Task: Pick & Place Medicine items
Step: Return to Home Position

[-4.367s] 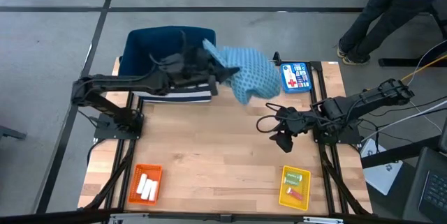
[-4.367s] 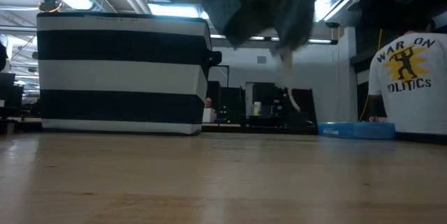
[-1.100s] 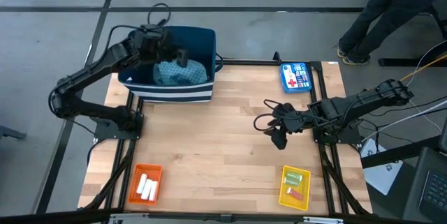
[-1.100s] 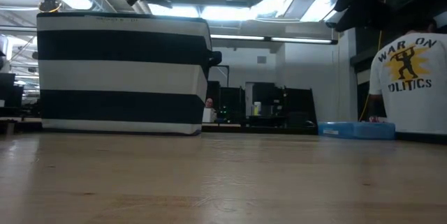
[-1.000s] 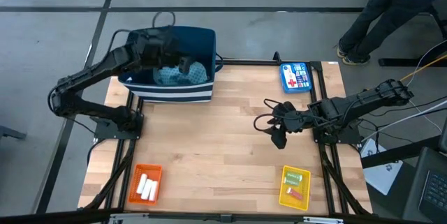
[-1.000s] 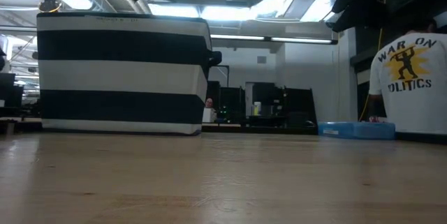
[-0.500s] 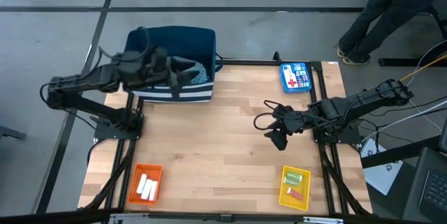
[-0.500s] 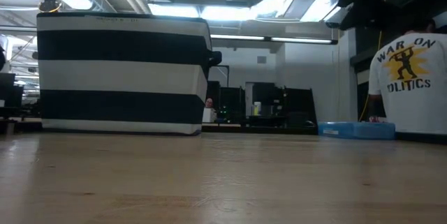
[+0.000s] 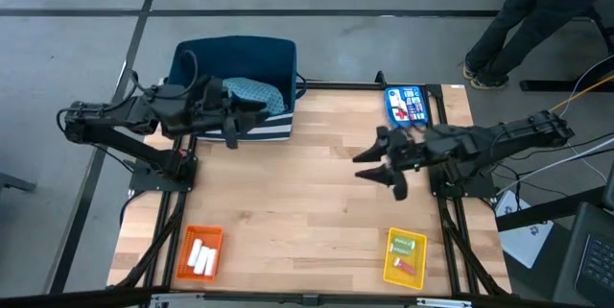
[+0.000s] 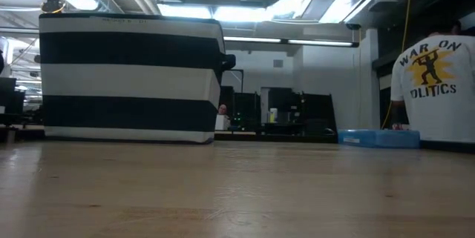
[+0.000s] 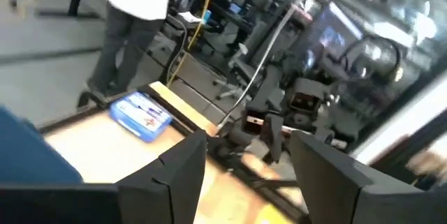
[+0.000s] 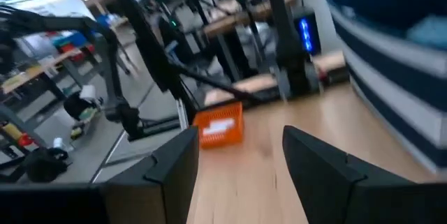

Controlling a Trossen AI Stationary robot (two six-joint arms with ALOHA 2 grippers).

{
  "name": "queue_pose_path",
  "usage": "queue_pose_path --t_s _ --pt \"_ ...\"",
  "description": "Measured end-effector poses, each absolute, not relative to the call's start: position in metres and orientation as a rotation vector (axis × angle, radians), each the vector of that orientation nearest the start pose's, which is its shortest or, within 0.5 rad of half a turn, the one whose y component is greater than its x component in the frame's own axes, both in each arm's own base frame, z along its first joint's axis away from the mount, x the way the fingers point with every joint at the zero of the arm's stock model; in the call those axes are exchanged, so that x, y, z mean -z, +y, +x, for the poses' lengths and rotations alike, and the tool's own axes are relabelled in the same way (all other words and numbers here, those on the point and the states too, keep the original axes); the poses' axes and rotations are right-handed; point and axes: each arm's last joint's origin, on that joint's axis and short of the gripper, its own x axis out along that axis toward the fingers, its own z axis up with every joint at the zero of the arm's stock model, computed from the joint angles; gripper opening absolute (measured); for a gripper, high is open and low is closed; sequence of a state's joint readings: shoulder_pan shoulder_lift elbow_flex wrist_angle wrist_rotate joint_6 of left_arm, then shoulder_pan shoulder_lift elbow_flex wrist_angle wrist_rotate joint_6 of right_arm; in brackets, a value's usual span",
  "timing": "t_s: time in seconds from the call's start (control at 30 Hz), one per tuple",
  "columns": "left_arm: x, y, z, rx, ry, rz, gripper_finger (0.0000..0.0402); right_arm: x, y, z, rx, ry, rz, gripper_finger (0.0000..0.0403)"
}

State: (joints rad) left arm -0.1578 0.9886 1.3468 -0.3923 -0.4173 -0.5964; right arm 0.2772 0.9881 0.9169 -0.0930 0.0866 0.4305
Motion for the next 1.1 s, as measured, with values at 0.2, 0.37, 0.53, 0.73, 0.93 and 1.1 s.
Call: queue_pose_path --t_s 0.2,0.37,0.53,0.73,0.93,1.1 --pt "-0.48 -0.029 0.177 0.08 -0.131 -0.47 0.0202 -0.373 0.049 0.183 -0.177 0.078 0.456 0.0208" --pt "-0.485 -0.047 0.173 0.234 -0.165 -0.256 0.0201 -0.391 0.05 0.165 -0.283 -0.042 0.524 0.0208" --pt "-0.474 -0.056 0.166 0.186 -0.088 -0.199 0.0201 -0.396 0.046 0.133 -0.254 -0.072 0.407 0.0208" --pt "-0.448 -0.062 0.144 0.247 -0.242 -0.201 0.0201 -0.405 0.026 0.075 -0.209 -0.195 0.312 0.0208" --pt "-0.385 -0.07 0.136 0.174 -0.311 -0.246 0.0203 -0.397 0.017 0.047 -0.323 -0.234 0.256 0.0208" --pt "-0.349 -0.074 0.137 0.164 -0.375 -0.24 0.02 -0.353 0.021 0.052 -0.366 -0.277 0.304 0.0208"
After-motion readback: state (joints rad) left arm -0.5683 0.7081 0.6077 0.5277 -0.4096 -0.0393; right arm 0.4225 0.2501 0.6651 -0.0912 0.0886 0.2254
